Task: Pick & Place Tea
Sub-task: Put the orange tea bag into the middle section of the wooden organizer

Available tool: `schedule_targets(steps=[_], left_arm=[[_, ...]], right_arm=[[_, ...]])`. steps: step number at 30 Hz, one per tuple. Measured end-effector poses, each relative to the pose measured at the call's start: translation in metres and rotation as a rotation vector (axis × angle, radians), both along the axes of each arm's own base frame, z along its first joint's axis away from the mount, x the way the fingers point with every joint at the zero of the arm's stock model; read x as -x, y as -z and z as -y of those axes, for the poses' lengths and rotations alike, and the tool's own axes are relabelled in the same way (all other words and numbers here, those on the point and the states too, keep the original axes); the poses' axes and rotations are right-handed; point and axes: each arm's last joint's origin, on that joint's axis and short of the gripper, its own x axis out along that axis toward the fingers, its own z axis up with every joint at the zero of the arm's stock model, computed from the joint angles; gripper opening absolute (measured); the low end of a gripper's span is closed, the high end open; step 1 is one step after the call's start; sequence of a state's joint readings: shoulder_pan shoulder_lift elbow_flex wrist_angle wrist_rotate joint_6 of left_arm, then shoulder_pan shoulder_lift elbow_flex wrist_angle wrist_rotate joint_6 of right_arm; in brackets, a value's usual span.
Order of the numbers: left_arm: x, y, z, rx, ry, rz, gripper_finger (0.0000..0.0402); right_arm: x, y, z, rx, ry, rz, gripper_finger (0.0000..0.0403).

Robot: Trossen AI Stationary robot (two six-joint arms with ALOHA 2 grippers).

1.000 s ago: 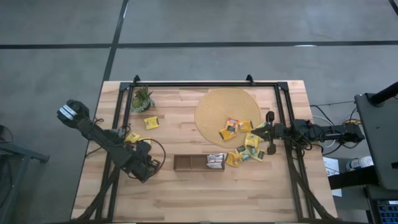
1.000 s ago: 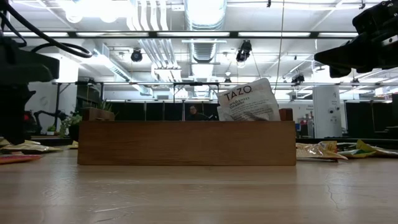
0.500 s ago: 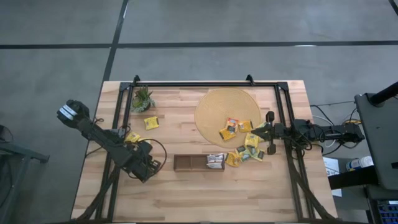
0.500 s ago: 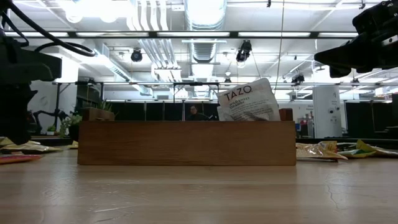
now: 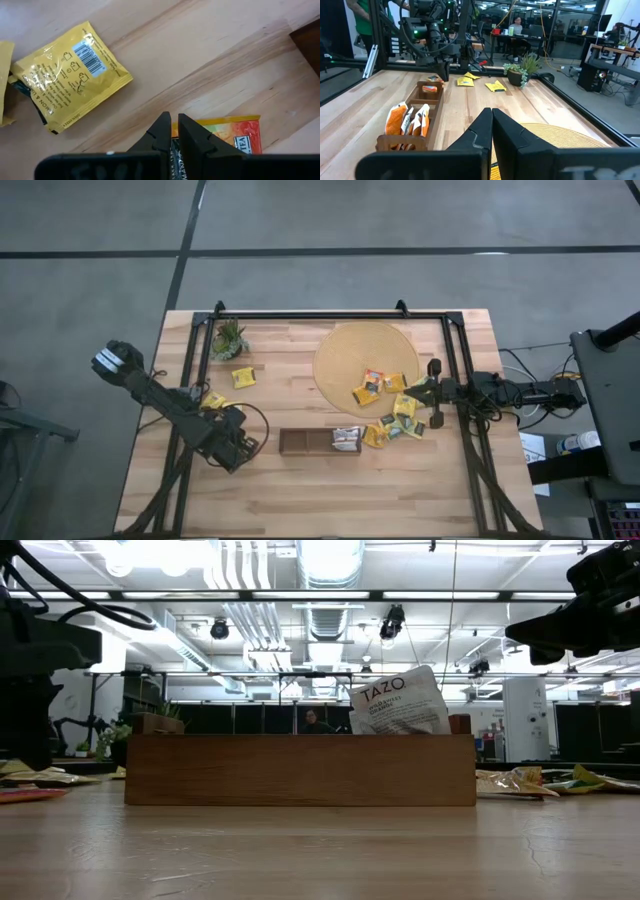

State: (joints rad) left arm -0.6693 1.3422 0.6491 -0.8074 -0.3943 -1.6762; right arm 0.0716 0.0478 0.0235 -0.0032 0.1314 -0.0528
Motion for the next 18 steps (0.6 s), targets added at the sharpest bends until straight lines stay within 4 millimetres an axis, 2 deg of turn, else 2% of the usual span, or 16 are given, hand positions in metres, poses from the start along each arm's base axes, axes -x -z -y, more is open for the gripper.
schedule_targets(steps=[18], left_arm=[[-0.0001, 0.0, -0.0005, -0.02, 0.022, 0.002, 0.0028]], right_arm=[[0.0, -0.0001, 0.0, 0.0, 0.0, 0.001, 0.0009]])
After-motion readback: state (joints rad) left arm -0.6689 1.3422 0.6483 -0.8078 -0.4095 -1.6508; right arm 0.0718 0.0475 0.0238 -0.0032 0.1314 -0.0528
